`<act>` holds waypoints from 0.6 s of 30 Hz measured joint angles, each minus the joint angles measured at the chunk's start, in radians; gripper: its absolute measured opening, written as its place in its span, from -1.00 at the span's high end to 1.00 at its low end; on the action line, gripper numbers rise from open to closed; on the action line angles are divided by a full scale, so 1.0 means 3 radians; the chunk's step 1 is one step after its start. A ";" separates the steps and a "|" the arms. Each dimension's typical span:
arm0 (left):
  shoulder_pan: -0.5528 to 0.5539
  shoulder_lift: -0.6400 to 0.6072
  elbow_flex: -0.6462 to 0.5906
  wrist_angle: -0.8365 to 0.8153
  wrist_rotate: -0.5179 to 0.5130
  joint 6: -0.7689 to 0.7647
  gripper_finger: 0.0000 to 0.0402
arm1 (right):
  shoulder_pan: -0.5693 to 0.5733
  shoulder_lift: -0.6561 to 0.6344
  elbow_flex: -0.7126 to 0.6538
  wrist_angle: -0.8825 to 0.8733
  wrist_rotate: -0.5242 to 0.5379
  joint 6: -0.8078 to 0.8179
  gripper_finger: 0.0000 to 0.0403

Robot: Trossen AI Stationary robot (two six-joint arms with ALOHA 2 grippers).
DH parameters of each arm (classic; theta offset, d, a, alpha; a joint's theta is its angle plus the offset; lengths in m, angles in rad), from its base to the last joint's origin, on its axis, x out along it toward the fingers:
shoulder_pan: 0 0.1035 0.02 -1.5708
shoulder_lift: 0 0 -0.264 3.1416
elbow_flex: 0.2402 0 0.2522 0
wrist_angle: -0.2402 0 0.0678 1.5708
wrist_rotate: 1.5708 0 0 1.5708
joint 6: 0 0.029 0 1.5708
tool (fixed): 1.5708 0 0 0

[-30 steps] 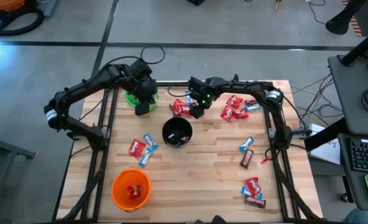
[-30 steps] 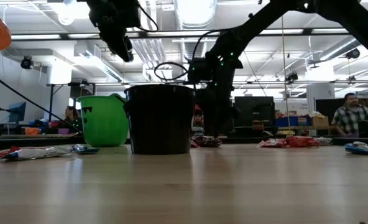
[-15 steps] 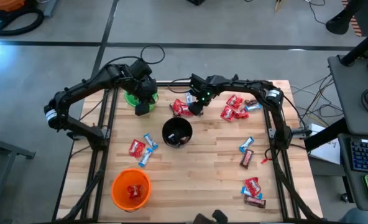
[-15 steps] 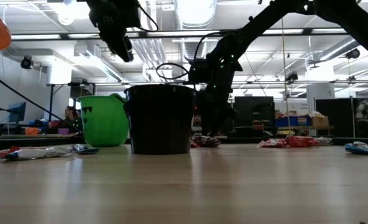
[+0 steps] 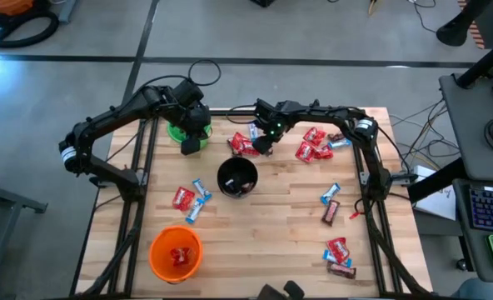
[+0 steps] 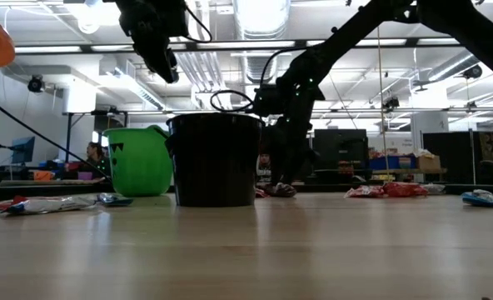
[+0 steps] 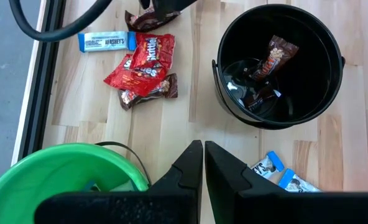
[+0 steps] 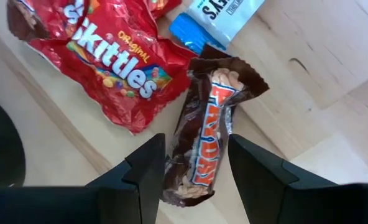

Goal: Sort candy
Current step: Put the brown chocolate into the black bucket

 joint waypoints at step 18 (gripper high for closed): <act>0.0000 0.0000 0.0000 -0.0001 -0.0006 0.0018 1.00 | -0.0005 0.0137 0.0001 0.0053 -0.0063 0.0038 0.79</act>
